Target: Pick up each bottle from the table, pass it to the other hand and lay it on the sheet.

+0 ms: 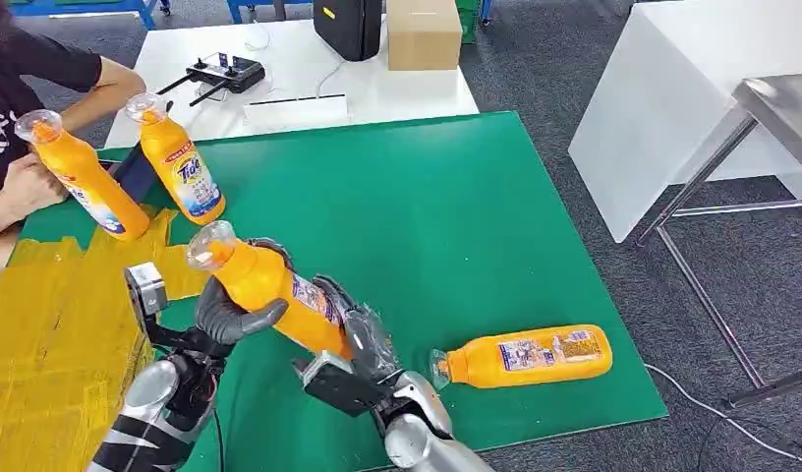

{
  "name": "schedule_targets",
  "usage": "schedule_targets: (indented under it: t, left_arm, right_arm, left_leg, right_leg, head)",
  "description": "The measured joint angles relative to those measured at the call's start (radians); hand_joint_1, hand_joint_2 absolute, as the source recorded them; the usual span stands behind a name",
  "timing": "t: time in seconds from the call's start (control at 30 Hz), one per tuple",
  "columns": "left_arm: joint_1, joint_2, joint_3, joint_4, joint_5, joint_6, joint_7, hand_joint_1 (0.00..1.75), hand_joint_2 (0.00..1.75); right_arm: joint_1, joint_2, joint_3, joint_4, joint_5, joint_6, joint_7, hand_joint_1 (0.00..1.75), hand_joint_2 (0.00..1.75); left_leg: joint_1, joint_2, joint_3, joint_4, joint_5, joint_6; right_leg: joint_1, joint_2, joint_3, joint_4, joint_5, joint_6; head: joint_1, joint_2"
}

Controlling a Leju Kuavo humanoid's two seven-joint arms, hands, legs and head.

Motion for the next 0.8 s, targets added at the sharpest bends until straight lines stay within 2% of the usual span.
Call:
schedule_targets:
  t: [0.13,0.27,0.3,0.47,0.6,0.73,0.8]
  left_arm:
    - [-0.01,0.013,0.006,-0.028,-0.312,0.262,-0.007,1.75,1.75]
    - [-0.016,0.04,0.04,-0.048,-0.504,0.367,0.014,1.75,1.75]
    - [-0.018,0.047,0.047,-0.05,-0.511,0.372,0.015,1.75,1.75]
    - [-0.021,0.058,0.062,-0.056,-0.579,0.409,0.03,1.75,1.75]
    - [-0.025,0.077,0.089,-0.055,-0.939,0.561,0.144,1.75,1.75]
    - [-0.039,0.114,0.136,-0.034,-1.255,0.617,0.247,1.75,1.75]
    - [-0.047,0.134,0.157,-0.018,-1.326,0.627,0.265,1.75,1.75]
  right_arm:
    - [0.074,-0.031,-0.081,-0.145,-0.118,0.043,-0.008,0.0,0.0]
    - [0.141,-0.06,-0.161,-0.281,-0.143,0.07,-0.013,0.0,0.0]
    - [0.153,-0.066,-0.177,-0.308,-0.146,0.073,-0.013,0.0,1.75]
    - [0.182,-0.081,-0.213,-0.378,-0.152,0.077,-0.019,0.0,1.75]
    - [0.212,-0.089,-0.244,-0.435,-0.145,0.084,-0.031,0.0,1.75]
    - [0.235,-0.1,-0.284,-0.488,-0.147,0.12,-0.023,0.0,1.75]
    - [0.24,-0.104,-0.298,-0.502,-0.157,0.134,-0.019,0.0,1.75]
  left_leg:
    - [0.0,0.0,0.0,0.0,0.0,0.0]
    - [0.0,0.0,0.0,0.0,0.0,0.0]
    - [0.0,0.0,0.0,0.0,0.0,0.0]
    - [0.0,0.0,0.0,0.0,0.0,0.0]
    - [0.0,0.0,0.0,0.0,0.0,0.0]
    - [0.0,0.0,0.0,0.0,0.0,0.0]
    - [0.0,0.0,0.0,0.0,0.0,0.0]
  right_leg:
    - [0.0,0.0,0.0,0.0,0.0,0.0]
    - [0.0,0.0,0.0,0.0,0.0,0.0]
    - [0.0,0.0,0.0,0.0,0.0,0.0]
    - [0.0,0.0,0.0,0.0,0.0,0.0]
    - [0.0,0.0,0.0,0.0,0.0,0.0]
    - [0.0,0.0,0.0,0.0,0.0,0.0]
    - [0.0,0.0,0.0,0.0,0.0,0.0]
  head:
    - [0.0,0.0]
    - [0.0,0.0]
    - [0.0,0.0]
    - [0.0,0.0]
    - [0.0,0.0]
    - [0.0,0.0]
    - [0.0,0.0]
